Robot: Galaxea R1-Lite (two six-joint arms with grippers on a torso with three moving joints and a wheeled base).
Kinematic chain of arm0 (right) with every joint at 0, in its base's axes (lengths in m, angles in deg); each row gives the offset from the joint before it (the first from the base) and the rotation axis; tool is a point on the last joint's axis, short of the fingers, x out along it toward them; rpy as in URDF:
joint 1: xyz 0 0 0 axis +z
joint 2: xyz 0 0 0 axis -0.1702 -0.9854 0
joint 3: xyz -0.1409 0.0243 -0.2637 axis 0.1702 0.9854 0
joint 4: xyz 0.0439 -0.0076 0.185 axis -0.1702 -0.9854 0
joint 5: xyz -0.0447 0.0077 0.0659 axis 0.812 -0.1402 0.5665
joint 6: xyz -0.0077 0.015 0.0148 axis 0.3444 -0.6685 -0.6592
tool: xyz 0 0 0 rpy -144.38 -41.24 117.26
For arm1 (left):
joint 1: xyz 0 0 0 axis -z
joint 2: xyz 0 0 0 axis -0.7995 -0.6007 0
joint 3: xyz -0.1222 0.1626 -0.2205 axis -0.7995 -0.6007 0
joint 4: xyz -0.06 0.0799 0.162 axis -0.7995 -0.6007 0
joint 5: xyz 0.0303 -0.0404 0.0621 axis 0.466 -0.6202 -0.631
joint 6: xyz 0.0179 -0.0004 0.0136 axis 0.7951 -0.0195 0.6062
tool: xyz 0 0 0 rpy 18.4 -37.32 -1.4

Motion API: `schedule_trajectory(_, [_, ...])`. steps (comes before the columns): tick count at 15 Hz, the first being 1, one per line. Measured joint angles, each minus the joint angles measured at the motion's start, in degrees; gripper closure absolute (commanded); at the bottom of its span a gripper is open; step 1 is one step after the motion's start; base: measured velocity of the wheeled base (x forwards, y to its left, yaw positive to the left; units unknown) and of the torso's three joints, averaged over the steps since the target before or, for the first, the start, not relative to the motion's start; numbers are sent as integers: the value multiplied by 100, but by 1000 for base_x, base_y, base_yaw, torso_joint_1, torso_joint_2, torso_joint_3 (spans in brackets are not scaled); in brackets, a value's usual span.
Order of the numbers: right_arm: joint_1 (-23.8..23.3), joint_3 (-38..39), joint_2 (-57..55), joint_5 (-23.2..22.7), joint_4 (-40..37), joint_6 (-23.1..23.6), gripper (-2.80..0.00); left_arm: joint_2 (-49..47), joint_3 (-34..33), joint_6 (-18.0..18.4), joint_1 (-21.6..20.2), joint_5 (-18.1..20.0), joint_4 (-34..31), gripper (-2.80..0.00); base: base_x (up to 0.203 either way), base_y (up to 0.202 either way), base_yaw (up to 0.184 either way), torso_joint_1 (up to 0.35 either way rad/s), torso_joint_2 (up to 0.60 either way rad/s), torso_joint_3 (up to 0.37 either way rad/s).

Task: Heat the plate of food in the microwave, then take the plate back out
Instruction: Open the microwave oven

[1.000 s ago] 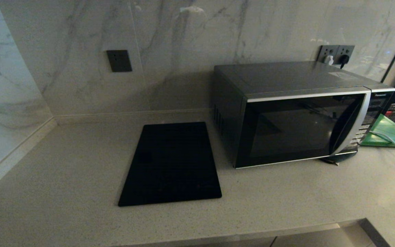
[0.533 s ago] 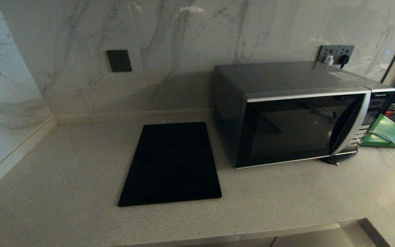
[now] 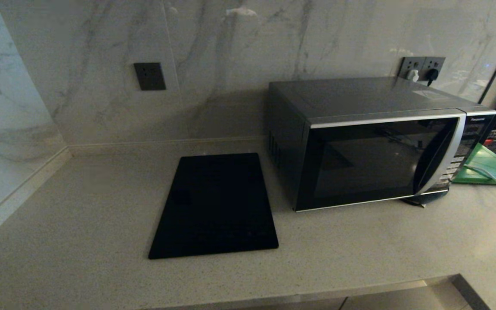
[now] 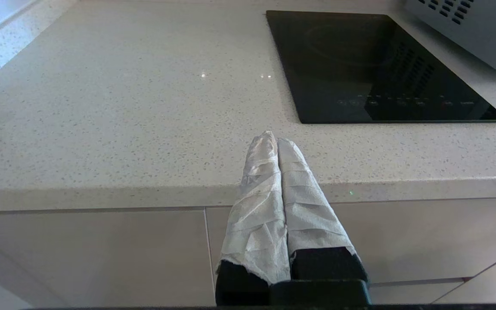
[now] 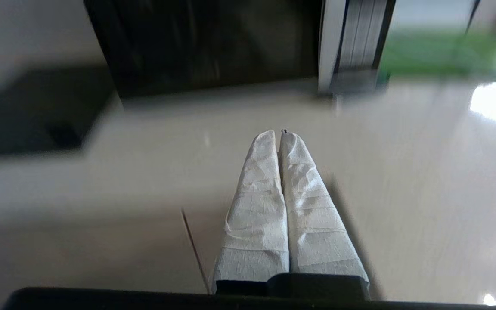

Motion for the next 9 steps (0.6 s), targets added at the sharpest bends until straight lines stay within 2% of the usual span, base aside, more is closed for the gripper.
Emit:
schedule_trajectory(5, [0, -1784, -1168, 141, -304, -73, 0, 0, 0, 1, 0, 2, 0, 0, 0, 0, 0, 0, 0, 0])
schedule_trajectory(9, [-4, -3234, -2865, 988, -639, -452, 0, 0, 0, 0, 0, 1, 0, 0, 0, 0, 0, 0, 0, 0])
